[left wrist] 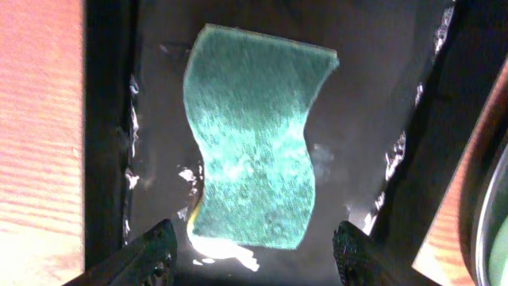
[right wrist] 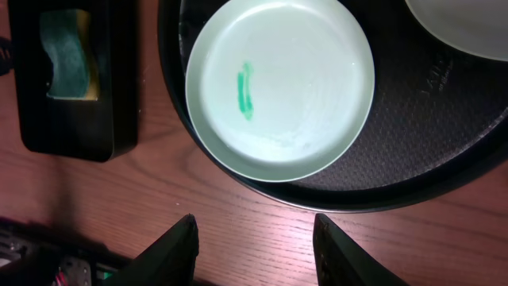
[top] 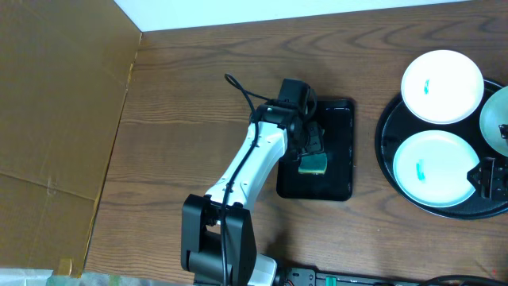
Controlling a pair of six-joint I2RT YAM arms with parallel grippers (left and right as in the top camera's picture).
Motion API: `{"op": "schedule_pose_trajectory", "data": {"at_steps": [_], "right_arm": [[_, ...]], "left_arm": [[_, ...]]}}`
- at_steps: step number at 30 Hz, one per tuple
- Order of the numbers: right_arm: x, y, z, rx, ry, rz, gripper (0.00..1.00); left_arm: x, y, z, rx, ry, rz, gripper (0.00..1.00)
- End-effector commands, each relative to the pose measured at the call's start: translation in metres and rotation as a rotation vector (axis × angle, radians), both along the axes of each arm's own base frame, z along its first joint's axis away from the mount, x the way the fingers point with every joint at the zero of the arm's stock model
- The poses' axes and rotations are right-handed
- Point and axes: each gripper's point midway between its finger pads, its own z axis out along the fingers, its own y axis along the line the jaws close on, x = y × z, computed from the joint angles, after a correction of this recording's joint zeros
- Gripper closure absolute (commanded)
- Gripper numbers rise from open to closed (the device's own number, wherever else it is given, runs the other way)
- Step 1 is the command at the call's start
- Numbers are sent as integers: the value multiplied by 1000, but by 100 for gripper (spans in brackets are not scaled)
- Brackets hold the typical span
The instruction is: Clean dirty plates on tray and stack at the side
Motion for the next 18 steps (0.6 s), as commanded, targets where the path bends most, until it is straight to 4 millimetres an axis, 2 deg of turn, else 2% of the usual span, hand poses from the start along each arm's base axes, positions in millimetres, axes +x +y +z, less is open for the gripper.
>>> {"op": "schedule_pose_trajectory", "data": {"at_steps": [1,8,10,15,17,18], "right_arm": [[-1,0,-4,-4,15,-11,55],[-2,0,-4,-4,18,-12,56],[-2,0,-4,-4,19,-13,56],[-3,0,-5,-5,24,-14,56],[-3,-1,-5,-9,25,-16,56],[-3,-3,-5,-19,24,-20,56]], "left_arm": [[0,8,-18,64,25,-8,36],[-1,-2,-58,26,114,-20,44],[-2,-3,-67,28,133,-21,50],[-5,3,-80,62,164,-18,68],[-4,5,-81,80,163,-17,88],[-4,6,-82,85,162,-18,93]]}}
